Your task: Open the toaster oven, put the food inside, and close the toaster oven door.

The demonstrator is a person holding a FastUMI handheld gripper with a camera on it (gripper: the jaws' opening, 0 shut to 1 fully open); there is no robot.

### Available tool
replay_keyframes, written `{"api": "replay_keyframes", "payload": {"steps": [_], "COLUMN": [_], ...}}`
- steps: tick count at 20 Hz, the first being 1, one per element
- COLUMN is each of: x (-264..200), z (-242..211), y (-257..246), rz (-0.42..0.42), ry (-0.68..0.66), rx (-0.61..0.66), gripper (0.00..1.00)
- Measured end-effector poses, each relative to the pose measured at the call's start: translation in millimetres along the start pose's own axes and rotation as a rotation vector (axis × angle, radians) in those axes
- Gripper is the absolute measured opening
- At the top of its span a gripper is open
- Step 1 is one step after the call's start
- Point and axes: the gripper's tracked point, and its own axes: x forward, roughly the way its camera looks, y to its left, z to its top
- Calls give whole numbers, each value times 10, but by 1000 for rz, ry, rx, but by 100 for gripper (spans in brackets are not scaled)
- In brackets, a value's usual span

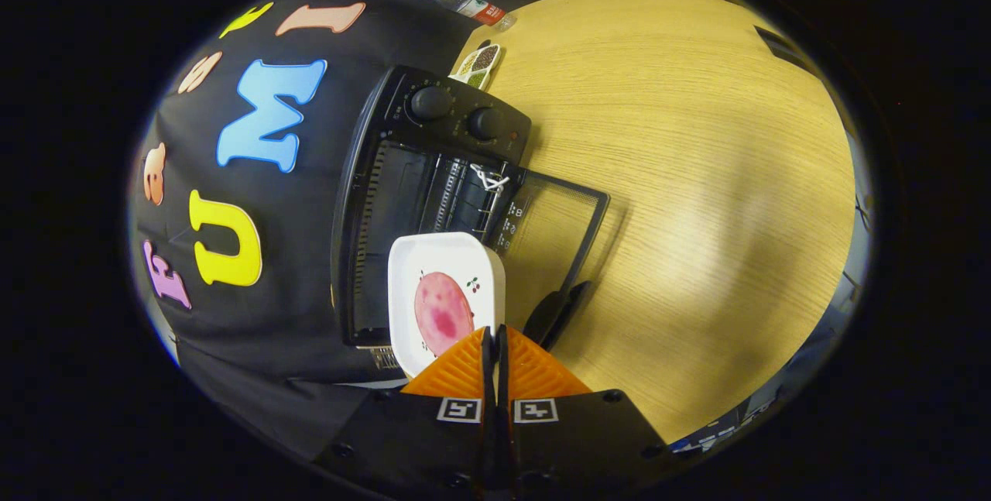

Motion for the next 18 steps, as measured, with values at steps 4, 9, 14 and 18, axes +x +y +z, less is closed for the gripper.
{"api": "replay_keyframes", "payload": {"steps": [4,9,14,18], "x": [281,565,805,950], "z": [39,107,221,228], "y": [151,283,323,366], "rz": [-3,-4,-17,-16], "ry": [-19,-62,-110,-115], "rx": [50,118,186,222], "gripper": [1,2,2,2]}}
